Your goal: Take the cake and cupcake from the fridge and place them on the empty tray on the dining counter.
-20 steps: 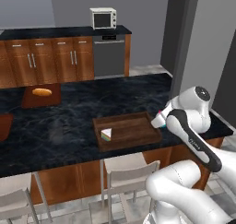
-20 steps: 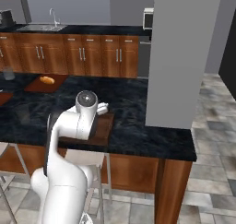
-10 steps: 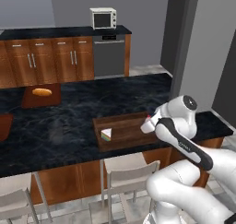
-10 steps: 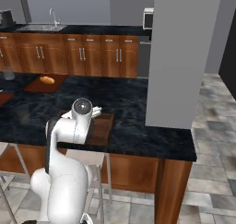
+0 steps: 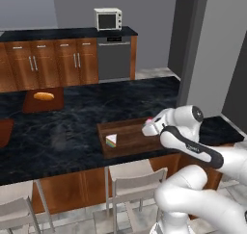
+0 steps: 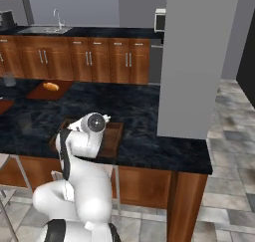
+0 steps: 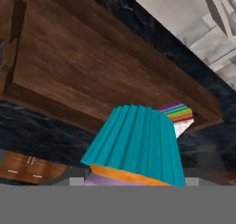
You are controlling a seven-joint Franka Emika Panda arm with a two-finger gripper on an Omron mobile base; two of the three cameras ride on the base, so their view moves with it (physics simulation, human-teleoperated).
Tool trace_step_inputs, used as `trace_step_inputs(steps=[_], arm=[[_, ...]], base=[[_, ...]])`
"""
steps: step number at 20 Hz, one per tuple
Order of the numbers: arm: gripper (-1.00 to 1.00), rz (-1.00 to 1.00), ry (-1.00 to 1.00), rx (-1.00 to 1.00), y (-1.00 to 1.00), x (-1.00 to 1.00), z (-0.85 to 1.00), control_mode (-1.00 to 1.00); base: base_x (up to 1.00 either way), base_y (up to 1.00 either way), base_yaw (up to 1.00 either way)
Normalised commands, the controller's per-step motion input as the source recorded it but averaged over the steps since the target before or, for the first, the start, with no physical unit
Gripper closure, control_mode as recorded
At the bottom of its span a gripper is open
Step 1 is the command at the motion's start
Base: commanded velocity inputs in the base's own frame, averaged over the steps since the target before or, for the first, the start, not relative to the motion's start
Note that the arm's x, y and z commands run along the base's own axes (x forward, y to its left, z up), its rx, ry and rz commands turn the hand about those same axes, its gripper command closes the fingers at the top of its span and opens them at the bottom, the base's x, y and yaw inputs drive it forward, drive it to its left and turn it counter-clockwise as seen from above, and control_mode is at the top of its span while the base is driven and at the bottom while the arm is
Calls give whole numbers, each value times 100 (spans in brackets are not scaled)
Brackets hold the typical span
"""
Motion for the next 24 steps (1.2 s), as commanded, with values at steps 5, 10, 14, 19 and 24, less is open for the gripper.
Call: trace_step_inputs(steps=[5, 10, 14, 19, 24], arm=[[100, 23, -8, 0, 0, 23, -19, -100], [100, 23, -5, 0, 0, 14, -24, -100], [100, 22, -4, 0, -1, 18, -20, -100], [100, 19, -1, 0, -5, 26, -24, -100], [100, 19, -5, 0, -9, 31, -35, -100]], base=[[0, 0, 0], [0, 0, 0], [0, 0, 0], [0, 0, 0], [0, 0, 0]])
